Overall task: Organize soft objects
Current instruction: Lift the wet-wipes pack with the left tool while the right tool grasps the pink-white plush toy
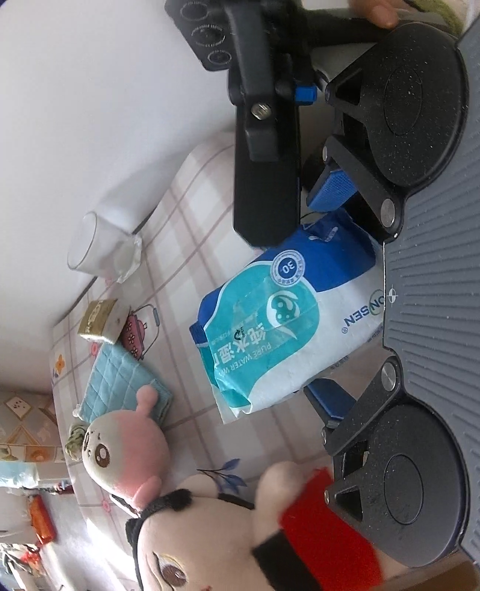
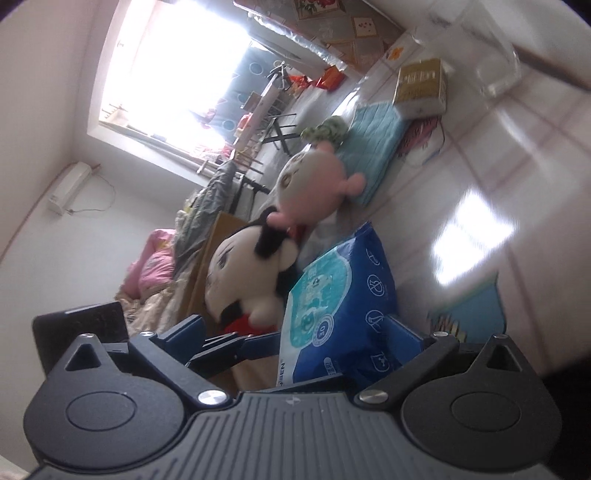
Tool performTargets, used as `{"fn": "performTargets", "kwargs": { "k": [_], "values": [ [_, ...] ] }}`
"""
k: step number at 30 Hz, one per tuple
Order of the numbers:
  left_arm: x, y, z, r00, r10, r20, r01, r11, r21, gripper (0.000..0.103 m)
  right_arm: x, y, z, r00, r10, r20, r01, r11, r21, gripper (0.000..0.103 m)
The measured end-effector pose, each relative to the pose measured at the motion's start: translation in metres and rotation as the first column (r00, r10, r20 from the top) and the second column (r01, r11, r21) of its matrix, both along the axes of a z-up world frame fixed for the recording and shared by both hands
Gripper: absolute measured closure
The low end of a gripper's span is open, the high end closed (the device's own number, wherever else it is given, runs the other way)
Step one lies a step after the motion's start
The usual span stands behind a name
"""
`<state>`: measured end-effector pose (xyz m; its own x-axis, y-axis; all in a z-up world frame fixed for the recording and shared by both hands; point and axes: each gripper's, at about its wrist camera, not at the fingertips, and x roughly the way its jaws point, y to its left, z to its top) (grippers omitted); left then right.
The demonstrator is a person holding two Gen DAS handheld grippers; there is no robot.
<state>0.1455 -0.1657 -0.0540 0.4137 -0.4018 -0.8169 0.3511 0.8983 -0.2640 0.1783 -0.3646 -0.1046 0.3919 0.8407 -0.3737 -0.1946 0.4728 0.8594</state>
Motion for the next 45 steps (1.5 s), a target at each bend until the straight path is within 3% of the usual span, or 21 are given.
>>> {"fn": "performTargets", "kwargs": {
  "k": [6, 13, 19, 22, 26, 32, 37, 42, 45],
  "values": [
    [-0.011, 0.003, 0.004, 1.000, -0.024, 0.007, 0.024, 1.000, -0.002, 0.004, -0.019, -0.010, -0.004, 1.000, -0.013, -0.027, 0.015, 0.997, 0.076, 0.000],
    [0.014, -0.002, -0.001, 0.997, 0.077, -0.029, -0.077, 0.997, 0.019, 0.003, -0.033, -0.043, 0.003, 0.984, -0.174, 0.045, 0.169, 0.981, 0.093, 0.000],
    [0.033, -0.012, -0.007, 0.991, 0.132, -0.021, -0.130, 0.989, 0.073, 0.004, -0.043, -0.051, 0.002, 0.974, -0.209, 0.084, 0.202, 0.975, 0.087, 0.000],
    [0.035, -0.021, -0.013, 0.992, 0.127, 0.002, -0.126, 0.982, 0.139, 0.008, -0.046, -0.053, 0.001, 0.969, -0.227, 0.101, 0.220, 0.972, 0.081, 0.000],
    [0.031, -0.017, -0.017, 0.993, 0.115, 0.008, -0.115, 0.981, 0.158, 0.021, -0.049, -0.060, 0.010, 0.955, -0.257, 0.150, 0.251, 0.966, 0.056, 0.000],
    [0.026, -0.007, -0.017, 0.993, 0.114, 0.039, -0.117, 0.986, 0.117, 0.026, -0.029, -0.053, 0.043, 0.937, -0.237, 0.257, 0.252, 0.967, -0.027, 0.000],
    [0.016, 0.006, -0.007, 0.991, 0.117, 0.057, -0.120, 0.992, 0.041, 0.028, 0.006, -0.031, 0.071, 0.933, -0.169, 0.317, 0.207, 0.974, -0.089, 0.000],
    [-0.001, 0.032, 0.026, 0.982, 0.141, 0.126, -0.132, 0.988, -0.082, 0.028, 0.043, -0.002, 0.098, 0.935, -0.078, 0.345, 0.150, 0.971, -0.187, 0.002],
    [-0.011, 0.054, 0.047, 0.966, 0.183, 0.181, -0.163, 0.979, -0.119, 0.028, 0.055, 0.006, 0.121, 0.923, -0.053, 0.381, 0.128, 0.976, -0.175, 0.002]
  ]
}}
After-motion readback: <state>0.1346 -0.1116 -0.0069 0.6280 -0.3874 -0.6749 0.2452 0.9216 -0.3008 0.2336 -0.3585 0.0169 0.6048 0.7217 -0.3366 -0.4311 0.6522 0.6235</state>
